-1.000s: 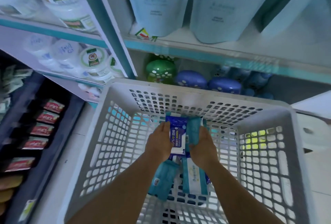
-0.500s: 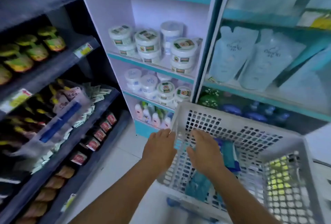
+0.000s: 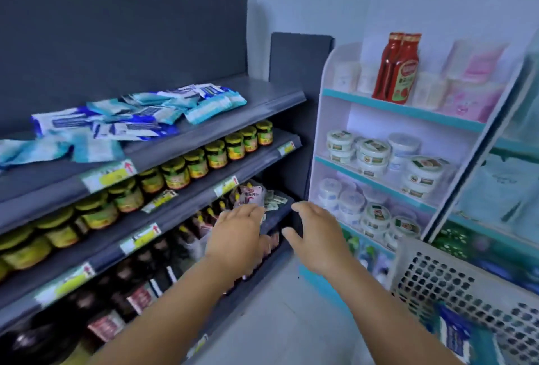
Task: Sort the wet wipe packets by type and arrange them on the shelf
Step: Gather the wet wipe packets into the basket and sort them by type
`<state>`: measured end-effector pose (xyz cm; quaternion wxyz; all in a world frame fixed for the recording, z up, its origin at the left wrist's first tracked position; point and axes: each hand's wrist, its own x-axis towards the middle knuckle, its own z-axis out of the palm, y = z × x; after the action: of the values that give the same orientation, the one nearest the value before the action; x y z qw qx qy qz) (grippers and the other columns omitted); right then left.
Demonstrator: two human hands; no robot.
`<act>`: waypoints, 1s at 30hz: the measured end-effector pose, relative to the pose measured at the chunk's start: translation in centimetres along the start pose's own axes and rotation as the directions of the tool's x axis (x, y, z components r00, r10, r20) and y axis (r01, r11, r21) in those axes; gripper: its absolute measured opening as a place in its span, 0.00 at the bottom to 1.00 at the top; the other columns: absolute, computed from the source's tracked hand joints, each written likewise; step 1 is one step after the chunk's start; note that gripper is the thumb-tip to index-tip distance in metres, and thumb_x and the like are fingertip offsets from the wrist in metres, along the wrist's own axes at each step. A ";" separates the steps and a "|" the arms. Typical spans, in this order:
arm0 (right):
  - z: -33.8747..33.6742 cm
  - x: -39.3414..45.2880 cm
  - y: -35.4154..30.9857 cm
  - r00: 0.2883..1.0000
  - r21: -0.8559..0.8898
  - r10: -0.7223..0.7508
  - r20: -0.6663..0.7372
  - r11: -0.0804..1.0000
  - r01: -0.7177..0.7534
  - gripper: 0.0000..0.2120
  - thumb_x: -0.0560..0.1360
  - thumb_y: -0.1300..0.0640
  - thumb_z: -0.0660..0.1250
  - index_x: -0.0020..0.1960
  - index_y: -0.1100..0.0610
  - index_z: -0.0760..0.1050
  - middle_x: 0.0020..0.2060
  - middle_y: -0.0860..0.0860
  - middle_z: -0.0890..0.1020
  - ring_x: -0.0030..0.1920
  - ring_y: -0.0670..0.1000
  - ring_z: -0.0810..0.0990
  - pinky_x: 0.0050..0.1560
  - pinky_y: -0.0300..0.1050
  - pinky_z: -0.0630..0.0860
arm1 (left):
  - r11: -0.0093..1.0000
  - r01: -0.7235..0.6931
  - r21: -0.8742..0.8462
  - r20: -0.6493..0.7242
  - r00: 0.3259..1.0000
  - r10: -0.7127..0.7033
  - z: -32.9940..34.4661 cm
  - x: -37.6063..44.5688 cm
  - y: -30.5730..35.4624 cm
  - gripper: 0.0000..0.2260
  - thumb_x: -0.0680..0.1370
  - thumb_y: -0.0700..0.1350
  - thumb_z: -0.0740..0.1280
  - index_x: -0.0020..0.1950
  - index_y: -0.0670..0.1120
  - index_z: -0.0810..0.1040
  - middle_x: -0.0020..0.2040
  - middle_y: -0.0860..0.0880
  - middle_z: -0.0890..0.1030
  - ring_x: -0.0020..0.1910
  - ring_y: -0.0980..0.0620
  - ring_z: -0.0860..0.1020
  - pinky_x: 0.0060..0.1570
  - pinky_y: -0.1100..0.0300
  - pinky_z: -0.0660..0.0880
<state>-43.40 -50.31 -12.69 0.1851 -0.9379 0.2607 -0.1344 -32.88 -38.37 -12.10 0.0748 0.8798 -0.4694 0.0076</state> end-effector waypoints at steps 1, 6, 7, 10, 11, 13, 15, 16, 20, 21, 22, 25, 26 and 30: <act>0.0 0.5 -1.8 0.999 0.002 -0.038 0.002 0.999 0.038 0.23 0.77 0.48 0.63 0.69 0.55 0.67 0.67 0.51 0.71 0.67 0.54 0.68 0.66 0.45 0.63 | 1.000 0.028 0.002 -0.023 0.999 -0.028 -1.0 -0.8 -1.5 0.25 0.80 0.55 0.58 0.75 0.49 0.59 0.74 0.52 0.63 0.72 0.51 0.62 0.72 0.55 0.56; 0.7 2.6 -10.3 0.980 0.034 -0.193 0.041 0.981 0.191 0.25 0.78 0.47 0.61 0.73 0.53 0.63 0.71 0.48 0.66 0.71 0.51 0.64 0.70 0.46 0.62 | 0.984 0.175 0.036 -0.109 0.979 -0.170 -5.7 -4.8 -8.3 0.26 0.80 0.55 0.58 0.76 0.50 0.57 0.75 0.52 0.62 0.74 0.51 0.60 0.72 0.56 0.55; 0.9 3.0 -11.8 0.973 0.036 -0.225 0.054 0.974 0.223 0.25 0.79 0.47 0.61 0.73 0.53 0.62 0.72 0.48 0.65 0.71 0.51 0.62 0.71 0.47 0.61 | 0.979 0.199 0.045 -0.123 0.974 -0.192 -6.6 -5.6 -9.5 0.26 0.80 0.55 0.58 0.77 0.50 0.57 0.75 0.53 0.61 0.74 0.52 0.59 0.72 0.56 0.55; 1.5 4.3 -16.0 0.941 0.030 -0.327 0.082 0.945 0.326 0.26 0.79 0.47 0.60 0.74 0.53 0.61 0.73 0.47 0.64 0.72 0.49 0.61 0.73 0.46 0.59 | 0.959 0.278 0.060 -0.157 0.951 -0.266 -8.9 -7.7 -13.2 0.27 0.80 0.55 0.59 0.76 0.50 0.58 0.75 0.52 0.62 0.74 0.51 0.60 0.72 0.56 0.55; 1.7 4.8 -17.4 0.929 0.025 -0.357 0.093 0.934 0.356 0.26 0.79 0.46 0.60 0.74 0.53 0.60 0.73 0.47 0.63 0.73 0.49 0.60 0.73 0.45 0.58 | 0.949 0.311 0.058 -0.172 0.939 -0.297 -9.6 -8.4 -14.4 0.26 0.80 0.56 0.59 0.76 0.49 0.60 0.74 0.52 0.63 0.73 0.51 0.61 0.71 0.56 0.56; 2.3 5.9 -20.0 0.907 0.020 -0.406 0.111 0.913 0.407 0.26 0.79 0.46 0.59 0.75 0.53 0.60 0.73 0.46 0.62 0.73 0.49 0.60 0.73 0.45 0.58 | 0.926 0.372 0.060 -0.204 0.913 -0.354 -10.8 -9.6 -16.7 0.24 0.79 0.55 0.59 0.74 0.49 0.62 0.73 0.52 0.66 0.72 0.51 0.63 0.69 0.56 0.58; 2.9 7.1 -22.6 0.884 0.037 -0.452 0.121 0.892 0.451 0.27 0.79 0.46 0.59 0.75 0.53 0.59 0.73 0.47 0.63 0.73 0.49 0.60 0.73 0.46 0.58 | 0.903 0.426 0.057 -0.225 0.887 -0.404 -11.8 -10.5 -18.9 0.24 0.80 0.55 0.59 0.74 0.50 0.62 0.73 0.52 0.66 0.71 0.51 0.64 0.69 0.56 0.58; 3.3 7.6 -24.0 0.872 0.048 -0.474 0.123 0.881 0.472 0.26 0.79 0.46 0.59 0.75 0.53 0.59 0.73 0.47 0.63 0.73 0.49 0.60 0.72 0.46 0.59 | 0.892 0.450 0.054 -0.230 0.875 -0.427 -12.3 -10.9 -20.0 0.24 0.80 0.55 0.59 0.74 0.50 0.61 0.73 0.52 0.65 0.72 0.51 0.63 0.70 0.56 0.57; 4.9 10.4 -28.9 0.819 0.074 -0.560 0.125 0.829 0.555 0.25 0.79 0.47 0.60 0.74 0.52 0.60 0.72 0.47 0.65 0.71 0.49 0.63 0.70 0.45 0.61 | 0.841 0.539 0.052 -0.247 0.822 -0.512 -13.7 -11.4 -24.5 0.26 0.80 0.55 0.58 0.77 0.50 0.57 0.75 0.52 0.62 0.73 0.52 0.61 0.71 0.56 0.56; 5.4 11.3 -29.9 0.806 0.085 -0.576 0.133 0.817 0.570 0.25 0.79 0.47 0.60 0.74 0.52 0.60 0.72 0.47 0.65 0.71 0.49 0.63 0.70 0.45 0.61 | 0.827 0.560 0.047 -0.251 0.808 -0.532 -13.9 -11.3 -25.6 0.26 0.80 0.55 0.58 0.77 0.49 0.57 0.75 0.52 0.62 0.73 0.51 0.61 0.71 0.57 0.56; 5.9 12.2 -31.0 0.795 0.094 -0.590 0.141 0.808 0.582 0.25 0.79 0.47 0.60 0.74 0.52 0.60 0.72 0.47 0.64 0.71 0.49 0.63 0.71 0.45 0.60 | 0.813 0.581 0.041 -0.252 0.794 -0.554 -14.2 -11.2 -26.6 0.26 0.80 0.55 0.58 0.76 0.49 0.58 0.75 0.52 0.63 0.73 0.51 0.61 0.71 0.57 0.56; 7.4 15.0 -33.6 0.775 0.102 -0.613 0.157 0.790 0.604 0.26 0.79 0.46 0.60 0.74 0.52 0.60 0.73 0.47 0.64 0.72 0.49 0.62 0.72 0.45 0.59 | 0.768 0.638 0.052 -0.257 0.752 -0.607 -14.5 -10.3 -29.5 0.26 0.80 0.55 0.58 0.76 0.49 0.58 0.74 0.52 0.64 0.72 0.51 0.63 0.70 0.56 0.59; 7.9 15.8 -34.3 0.768 0.098 -0.619 0.163 0.785 0.612 0.27 0.79 0.46 0.60 0.75 0.52 0.60 0.73 0.47 0.64 0.73 0.50 0.62 0.72 0.46 0.59 | 0.754 0.654 0.058 -0.254 0.740 -0.623 -14.6 -10.0 -30.5 0.26 0.80 0.55 0.58 0.76 0.49 0.58 0.74 0.52 0.65 0.72 0.50 0.63 0.69 0.56 0.59; 10.0 19.4 -37.0 0.711 0.077 -0.665 0.228 0.740 0.668 0.26 0.80 0.46 0.58 0.75 0.53 0.58 0.75 0.47 0.62 0.74 0.50 0.59 0.72 0.46 0.57 | 0.716 0.695 0.072 -0.213 0.712 -0.669 -14.6 -8.2 -34.5 0.24 0.81 0.54 0.57 0.76 0.49 0.59 0.74 0.51 0.65 0.72 0.50 0.63 0.69 0.55 0.60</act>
<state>-7.62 -28.56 -3.21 0.1492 -0.9788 -0.1183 -0.0760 -8.13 -10.64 -2.62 0.0474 0.9898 -0.1006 0.0895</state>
